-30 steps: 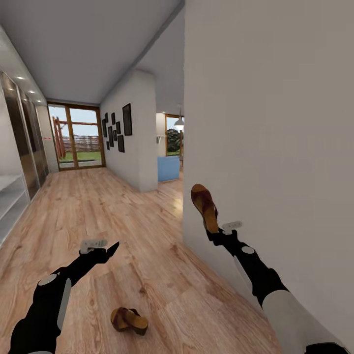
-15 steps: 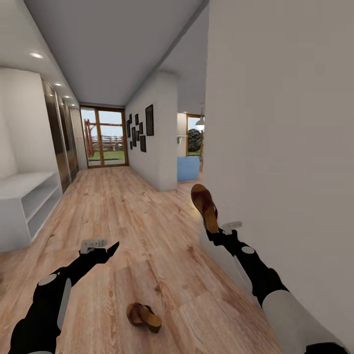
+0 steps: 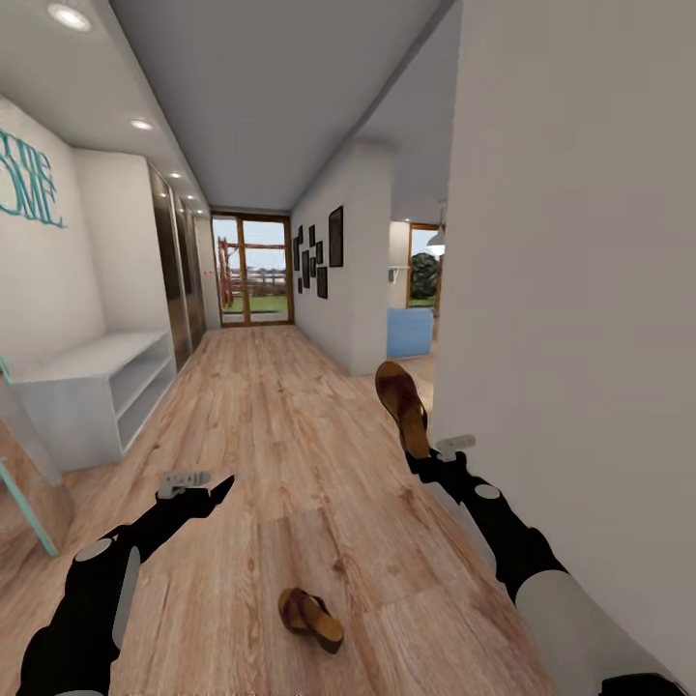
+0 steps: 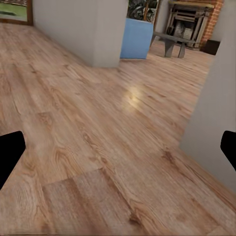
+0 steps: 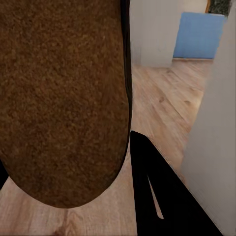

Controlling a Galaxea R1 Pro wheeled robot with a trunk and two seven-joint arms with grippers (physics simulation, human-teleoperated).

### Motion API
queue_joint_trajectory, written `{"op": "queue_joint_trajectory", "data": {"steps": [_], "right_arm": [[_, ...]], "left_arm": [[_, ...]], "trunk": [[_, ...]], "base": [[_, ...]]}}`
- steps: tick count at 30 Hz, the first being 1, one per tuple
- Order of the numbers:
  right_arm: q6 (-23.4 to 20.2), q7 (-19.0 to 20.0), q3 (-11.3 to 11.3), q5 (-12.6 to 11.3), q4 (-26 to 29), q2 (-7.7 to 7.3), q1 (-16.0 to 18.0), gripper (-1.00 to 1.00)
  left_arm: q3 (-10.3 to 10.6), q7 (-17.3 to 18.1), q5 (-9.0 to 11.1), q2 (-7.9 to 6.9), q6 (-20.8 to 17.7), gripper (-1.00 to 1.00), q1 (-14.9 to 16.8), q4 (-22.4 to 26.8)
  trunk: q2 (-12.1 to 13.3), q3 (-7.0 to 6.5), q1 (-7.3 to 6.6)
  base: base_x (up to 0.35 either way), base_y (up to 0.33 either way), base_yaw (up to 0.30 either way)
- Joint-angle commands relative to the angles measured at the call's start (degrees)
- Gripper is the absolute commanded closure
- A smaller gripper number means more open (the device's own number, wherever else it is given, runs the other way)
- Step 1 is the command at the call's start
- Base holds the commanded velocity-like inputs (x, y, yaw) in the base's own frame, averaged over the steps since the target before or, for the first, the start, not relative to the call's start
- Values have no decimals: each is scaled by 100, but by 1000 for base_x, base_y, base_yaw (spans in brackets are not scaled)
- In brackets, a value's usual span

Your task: Pick up the two gym shoes and the two sandals from the corridor floor and place them onto the hallstand (shoe rack) in the corridor, making sure they are on the rack and not on the floor. Arrange them so the two gym shoes are next to each other and the two sandals are next to each other.

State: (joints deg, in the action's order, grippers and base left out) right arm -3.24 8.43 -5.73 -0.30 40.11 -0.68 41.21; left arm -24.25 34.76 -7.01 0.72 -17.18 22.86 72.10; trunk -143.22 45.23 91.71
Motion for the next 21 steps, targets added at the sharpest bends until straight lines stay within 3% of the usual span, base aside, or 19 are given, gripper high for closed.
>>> {"op": "queue_joint_trajectory", "data": {"steps": [1,8,18,21], "right_arm": [[-37,-6,-13,-27,14,-8,1,100],[-36,-8,-12,-26,14,-7,3,100],[-36,-6,-10,-24,14,-7,4,100],[-35,-3,-13,-23,14,-9,3,100]], "left_arm": [[-19,48,-47,8,-23,-100,8,6],[-19,48,-54,8,-23,-100,8,6],[-19,48,-53,8,-23,-100,7,6],[-19,48,-50,8,-23,-100,6,6]], "trunk": [[-3,7,-1],[-3,7,-1],[-3,7,-1],[-3,7,-1]], "base": [[0,0,291],[1,-57,290],[75,-303,291],[34,-102,290]]}}
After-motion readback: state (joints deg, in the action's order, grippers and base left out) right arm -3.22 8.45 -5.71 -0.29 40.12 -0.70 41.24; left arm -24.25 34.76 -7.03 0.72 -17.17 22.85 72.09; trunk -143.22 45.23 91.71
